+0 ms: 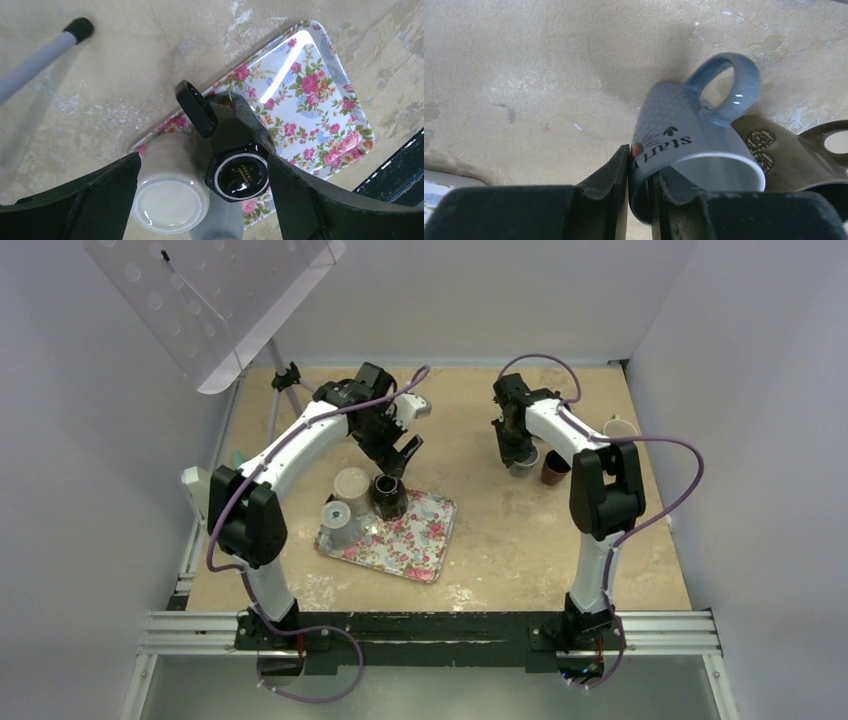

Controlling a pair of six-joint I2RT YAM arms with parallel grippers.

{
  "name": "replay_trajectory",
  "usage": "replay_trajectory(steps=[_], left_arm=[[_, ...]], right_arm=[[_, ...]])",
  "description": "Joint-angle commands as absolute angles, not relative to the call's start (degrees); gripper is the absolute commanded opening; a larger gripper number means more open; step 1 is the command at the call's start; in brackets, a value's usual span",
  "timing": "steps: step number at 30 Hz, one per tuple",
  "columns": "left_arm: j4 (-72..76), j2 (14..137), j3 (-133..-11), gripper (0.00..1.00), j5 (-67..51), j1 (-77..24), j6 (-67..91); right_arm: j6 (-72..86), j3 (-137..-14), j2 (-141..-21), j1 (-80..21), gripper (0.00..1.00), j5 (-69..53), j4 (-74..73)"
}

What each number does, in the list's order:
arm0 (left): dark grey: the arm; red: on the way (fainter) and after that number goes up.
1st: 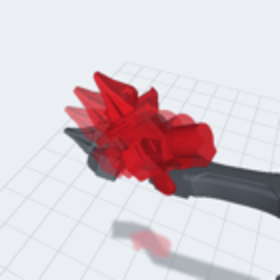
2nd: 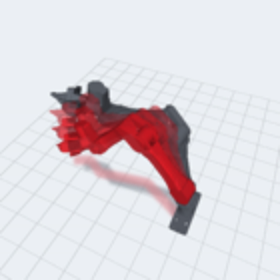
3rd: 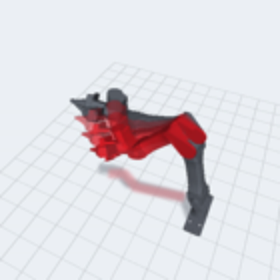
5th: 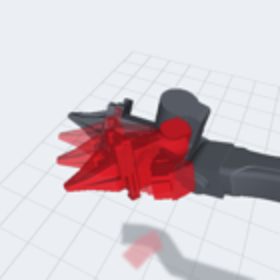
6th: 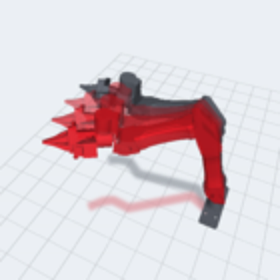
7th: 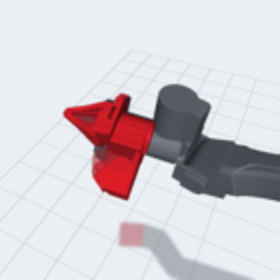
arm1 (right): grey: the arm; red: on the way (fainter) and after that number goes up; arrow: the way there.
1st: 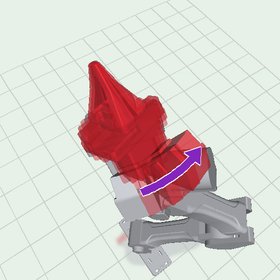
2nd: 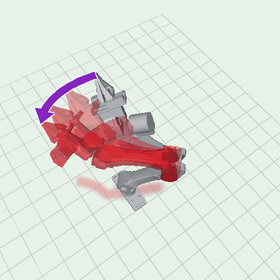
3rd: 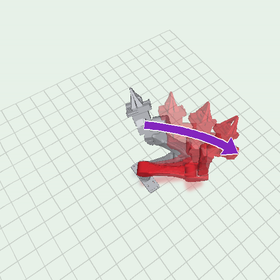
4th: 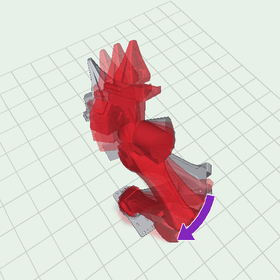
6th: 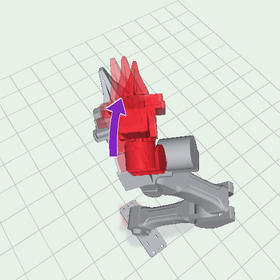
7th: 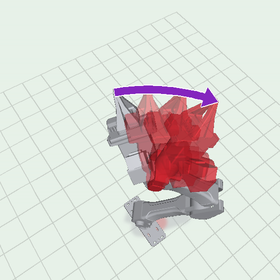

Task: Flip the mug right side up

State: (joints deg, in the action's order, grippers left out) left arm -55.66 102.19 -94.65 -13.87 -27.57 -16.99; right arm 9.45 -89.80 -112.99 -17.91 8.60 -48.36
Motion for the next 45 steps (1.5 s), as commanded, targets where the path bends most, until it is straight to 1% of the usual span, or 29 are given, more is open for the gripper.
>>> replay_trajectory(steps=[1, 3, 7, 9, 13, 16, 18, 20, 23, 25, 28, 30, 31, 32, 33, 38, 40, 43, 45], left_arm=[[-57.6, 104.3, -93.8, 1.00, -16.6, -28.6, -16.9], [-57.6, 105.2, -93.4, 1.00, -16.5, -28.9, -17.1], [-58.6, 106.9, -92.4, 0.99, -18.5, -29.6, -17.6], [-59.1, 107.1, -91.5, 0.94, -20.4, -30.3, -18.3], [-60.8, 107.1, -89.5, 0.76, -26.3, -31.7, -20.6], [-63.0, 106.3, -88.3, 0.70, -31.6, -32.3, -23.4], [-64.2, 105.3, -87.0, 0.70, -33.7, -32.9, -26.7], [-65.6, 104.2, -85.6, 0.70, -35.1, -33.7, -30.9], [-68.1, 102.5, -83.5, 0.74, -36.6, -34.9, -38.9], [-68.5, 101.3, -81.4, 0.79, -35.7, -35.4, -45.1], [-67.1, 99.3, -78.4, 0.82, -34.3, -35.7, -51.2], [-65.9, 97.2, -76.2, 0.88, -33.9, -35.7, -55.3], [-65.1, 96.3, -75.4, 0.92, -34.0, -35.7, -56.9], [-64.6, 95.5, -75.0, 0.97, -34.1, -35.7, -57.8], [-64.5, 94.9, -75.2, 1.00, -34.6, -35.7, -58.0], [-64.7, 95.4, -80.2, 1.00, -39.9, -35.8, -50.5], [-61.1, 95.9, -81.4, 1.00, -40.9, -35.8, -40.7], [-52.6, 96.9, -81.4, 1.00, -35.9, -36.6, -26.1], [-52.5, 98.6, -81.9, 1.00, -29.0, -38.8, -23.4]], right_arm=[[7.6, -93.5, -112.4, -18.0, 0.25, 7.5, -48.3], [7.5, -93.9, -112.4, -17.9, 0.31, 7.4, -48.4], [7.2, -94.1, -111.9, -17.9, 0.36, 6.9, -48.2], [7.2, -94.3, -111.6, -17.9, 0.41, 6.7, -48.4], [7.1, -94.7, -110.0, -17.9, 0.46, 6.6, -48.9], [7.2, -94.6, -108.1, -17.9, 0.48, 6.5, -49.0], [7.1, -94.5, -106.9, -17.9, 0.48, 6.1, -48.9], [6.9, -94.4, -105.8, -17.9, 0.48, 5.7, -48.9], [6.7, -94.3, -104.6, -17.9, 0.48, 5.4, -48.9], [6.6, -94.2, -104.0, -17.9, 0.48, 5.6, -48.9], [6.6, -94.0, -103.2, -17.9, 0.48, 5.9, -48.9], [6.5, -93.5, -102.6, -17.9, 0.48, 5.9, -48.9], [6.6, -93.3, -102.4, -17.9, 0.48, 5.9, -48.8], [6.5, -92.9, -102.1, -17.9, 0.48, 5.9, -48.7], [6.6, -92.6, -101.9, -17.9, 0.49, 5.9, -48.6], [6.8, -91.0, -101.2, -17.9, 0.49, 5.5, -48.0], [7.0, -90.2, -100.7, -17.9, 0.50, 5.5, -47.8], [7.6, -89.6, -99.7, -17.9, 0.54, 6.0, -47.3], [8.2, -89.5, -99.1, -17.8, 0.57, 6.6, -47.3]])
